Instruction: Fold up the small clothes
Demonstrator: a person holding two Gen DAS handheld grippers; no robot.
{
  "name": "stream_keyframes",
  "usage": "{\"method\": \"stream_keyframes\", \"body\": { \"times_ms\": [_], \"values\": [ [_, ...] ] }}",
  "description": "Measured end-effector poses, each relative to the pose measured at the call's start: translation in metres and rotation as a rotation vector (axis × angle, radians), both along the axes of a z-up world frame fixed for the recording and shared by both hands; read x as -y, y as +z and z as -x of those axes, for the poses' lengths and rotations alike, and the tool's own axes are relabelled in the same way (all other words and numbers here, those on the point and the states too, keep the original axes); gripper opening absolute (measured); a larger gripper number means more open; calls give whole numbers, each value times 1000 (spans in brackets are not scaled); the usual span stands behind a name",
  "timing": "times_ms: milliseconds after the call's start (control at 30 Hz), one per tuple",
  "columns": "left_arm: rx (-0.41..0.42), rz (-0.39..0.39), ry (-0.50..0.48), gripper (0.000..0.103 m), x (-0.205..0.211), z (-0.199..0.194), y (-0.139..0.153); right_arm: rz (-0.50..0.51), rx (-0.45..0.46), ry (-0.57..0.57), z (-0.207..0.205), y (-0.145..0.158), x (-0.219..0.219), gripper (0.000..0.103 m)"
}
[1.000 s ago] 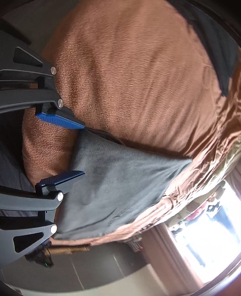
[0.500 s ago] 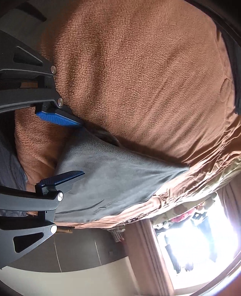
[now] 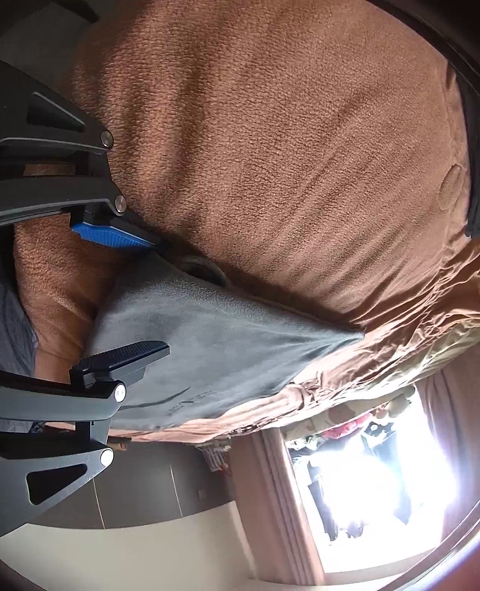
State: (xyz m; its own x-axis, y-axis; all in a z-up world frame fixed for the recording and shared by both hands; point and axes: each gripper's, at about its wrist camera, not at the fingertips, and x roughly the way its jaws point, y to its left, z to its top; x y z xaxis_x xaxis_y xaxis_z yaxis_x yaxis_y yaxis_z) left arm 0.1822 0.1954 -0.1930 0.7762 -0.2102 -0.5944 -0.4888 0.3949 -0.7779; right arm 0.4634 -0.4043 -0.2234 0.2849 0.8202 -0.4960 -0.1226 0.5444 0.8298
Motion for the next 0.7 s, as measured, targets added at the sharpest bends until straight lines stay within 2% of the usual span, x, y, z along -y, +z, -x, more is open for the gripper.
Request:
{"method": "stream_keyframes", "body": {
  "times_ms": [100, 267, 367, 500, 600, 700],
  "values": [
    [35, 37, 8, 49, 3, 10, -2, 21, 8, -25, -3, 0, -3, 43],
    [135, 4, 49, 49, 5, 28, 10, 50, 23, -68, -4, -3, 0, 16],
    [171, 3, 55, 49, 5, 31, 15, 49, 24, -73, -1, -3, -7, 14],
    [92, -14, 40, 49, 8, 24, 14, 58, 19, -64, 7, 0, -4, 14],
    [73, 8, 28, 49, 12, 23, 9, 67, 18, -55, 7, 4, -4, 14],
    [57, 39, 24, 58, 16, 20, 3, 85, 24, -47, 5, 7, -8, 14]
  ]
}}
